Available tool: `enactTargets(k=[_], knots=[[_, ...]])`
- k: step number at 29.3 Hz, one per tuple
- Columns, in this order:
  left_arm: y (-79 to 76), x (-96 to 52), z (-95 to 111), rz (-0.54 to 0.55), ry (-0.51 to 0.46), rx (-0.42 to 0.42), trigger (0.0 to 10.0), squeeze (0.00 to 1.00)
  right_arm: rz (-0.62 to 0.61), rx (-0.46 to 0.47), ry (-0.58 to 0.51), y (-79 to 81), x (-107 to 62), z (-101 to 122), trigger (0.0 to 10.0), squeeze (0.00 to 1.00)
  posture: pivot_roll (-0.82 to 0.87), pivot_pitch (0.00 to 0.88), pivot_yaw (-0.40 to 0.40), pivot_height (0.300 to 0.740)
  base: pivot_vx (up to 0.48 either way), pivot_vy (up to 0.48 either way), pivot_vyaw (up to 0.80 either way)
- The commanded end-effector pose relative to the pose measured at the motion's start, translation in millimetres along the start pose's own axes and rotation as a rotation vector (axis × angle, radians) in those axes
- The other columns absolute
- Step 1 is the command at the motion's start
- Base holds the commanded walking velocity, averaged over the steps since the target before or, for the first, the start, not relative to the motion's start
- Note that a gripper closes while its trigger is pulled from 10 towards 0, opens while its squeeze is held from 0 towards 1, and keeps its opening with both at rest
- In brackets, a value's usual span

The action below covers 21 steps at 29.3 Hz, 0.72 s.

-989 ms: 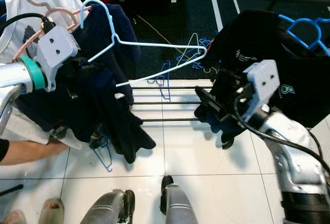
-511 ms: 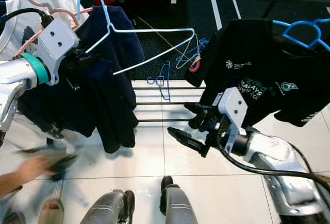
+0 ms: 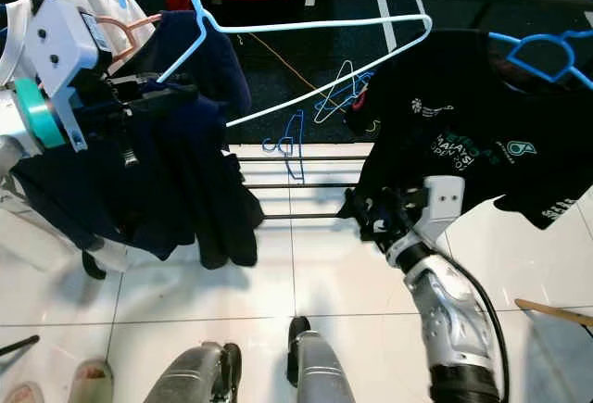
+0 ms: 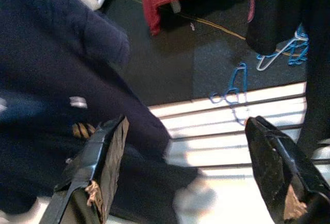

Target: Hang hanger

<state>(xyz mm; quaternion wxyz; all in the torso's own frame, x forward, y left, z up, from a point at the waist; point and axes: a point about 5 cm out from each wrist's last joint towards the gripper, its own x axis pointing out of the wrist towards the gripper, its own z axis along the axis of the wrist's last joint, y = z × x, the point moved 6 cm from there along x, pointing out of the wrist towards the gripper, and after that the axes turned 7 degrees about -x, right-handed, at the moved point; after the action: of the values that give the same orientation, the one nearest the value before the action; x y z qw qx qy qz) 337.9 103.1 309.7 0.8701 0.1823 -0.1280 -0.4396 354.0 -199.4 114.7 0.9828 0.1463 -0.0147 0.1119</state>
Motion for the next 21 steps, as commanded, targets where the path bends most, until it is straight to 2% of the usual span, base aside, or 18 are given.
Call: enactTargets(k=[1,4,5,8,9,14,15,16,18,20,21], knots=[[-6.7,-0.2,5.9,-0.017,-0.022,0.004,10.0,0.0,-0.029,0.028,0.014,-4.8,-3.1,-9.2,10.0,0.0,-0.02,0.176,0.07,0.74,0.0,0.0,0.0],[-16.0,6.9,-4.8,-0.027,0.018,0.011,10.0,0.0,0.012,-0.011,0.018,11.1,7.6,-13.5,10.0,0.0,-0.02,0.173,0.068,0.74,0.0,0.0,0.0],[-17.2,7.6,-6.4,-0.026,0.025,0.009,4.9,0.0,0.013,-0.016,0.016,12.9,9.5,-14.0,10.0,0.0,-0.02,0.173,0.068,0.74,0.0,0.0,0.0],[-20.3,12.7,-11.0,-0.023,0.034,-0.008,4.9,0.0,0.021,-0.014,0.019,17.3,13.8,-16.5,10.0,0.0,-0.02,0.171,0.067,0.74,0.0,0.0,0.0],[-24.8,14.9,-11.2,-0.043,0.027,-0.022,0.0,0.0,0.023,-0.016,0.024,18.9,15.5,-18.5,10.0,0.0,-0.03,0.168,0.07,0.74,0.0,0.0,0.0],[-35.3,17.6,-6.9,-0.098,0.003,-0.058,0.0,0.0,0.019,0.007,0.038,18.7,19.0,-24.6,10.0,0.0,-0.03,0.166,0.072,0.74,0.0,0.0,0.0],[-35.5,18.5,-3.7,-0.101,-0.008,-0.06,0.0,0.0,0.028,0.06,0.047,19.5,19.0,-29.2,10.0,0.0,-0.03,0.164,0.072,0.74,0.0,0.0,0.0],[-35.5,18.5,-3.7,-0.101,-0.008,-0.06,0.0,0.0,0.028,0.06,0.047,19.5,19.0,-29.2,10.0,0.0,-0.03,0.164,0.072,0.74,0.0,0.0,0.0],[-33.3,18.8,9.2,-0.107,-0.052,-0.065,0.0,0.0,0.038,0.16,0.059,20.3,16.5,-38.7,10.0,0.0,-0.03,0.162,0.071,0.74,0.0,0.0,0.0],[-32.4,18.4,13.9,-0.108,-0.068,-0.068,0.0,0.0,0.043,0.193,0.06,21.0,15.5,-41.2,10.0,0.0,-0.03,0.162,0.071,0.74,0.0,0.0,0.0],[-32.2,16.1,20.7,-0.118,-0.088,-0.058,10.0,0.0,0.066,0.238,0.058,24.0,14.2,-42.8,10.0,0.0,-0.03,0.162,0.071,0.74,0.0,0.0,0.0]])
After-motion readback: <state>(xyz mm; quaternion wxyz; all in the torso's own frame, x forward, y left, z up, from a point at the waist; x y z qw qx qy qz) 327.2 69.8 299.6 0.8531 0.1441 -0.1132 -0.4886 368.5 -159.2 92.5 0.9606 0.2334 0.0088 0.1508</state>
